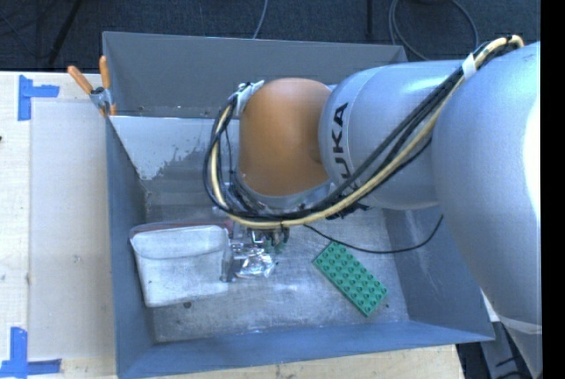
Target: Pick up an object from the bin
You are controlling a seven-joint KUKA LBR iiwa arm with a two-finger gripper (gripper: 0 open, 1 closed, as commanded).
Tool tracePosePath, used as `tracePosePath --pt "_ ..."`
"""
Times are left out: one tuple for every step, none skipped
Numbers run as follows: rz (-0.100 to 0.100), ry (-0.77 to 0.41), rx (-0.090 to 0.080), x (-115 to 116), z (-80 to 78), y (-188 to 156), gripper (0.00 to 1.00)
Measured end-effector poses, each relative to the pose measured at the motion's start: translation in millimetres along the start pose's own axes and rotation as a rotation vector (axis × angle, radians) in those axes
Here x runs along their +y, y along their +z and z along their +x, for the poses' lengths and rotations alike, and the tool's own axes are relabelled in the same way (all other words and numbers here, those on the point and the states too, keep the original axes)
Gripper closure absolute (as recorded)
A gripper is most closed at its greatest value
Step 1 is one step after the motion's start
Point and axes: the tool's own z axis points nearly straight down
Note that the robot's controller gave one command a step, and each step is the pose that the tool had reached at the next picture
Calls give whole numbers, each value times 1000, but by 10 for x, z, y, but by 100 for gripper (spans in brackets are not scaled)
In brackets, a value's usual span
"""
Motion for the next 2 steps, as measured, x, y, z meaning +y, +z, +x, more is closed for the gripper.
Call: tracePosePath --pt "1 130 -11 -728 -606 406 0" --pt "-2 129 -10 -698 -598 386 100"
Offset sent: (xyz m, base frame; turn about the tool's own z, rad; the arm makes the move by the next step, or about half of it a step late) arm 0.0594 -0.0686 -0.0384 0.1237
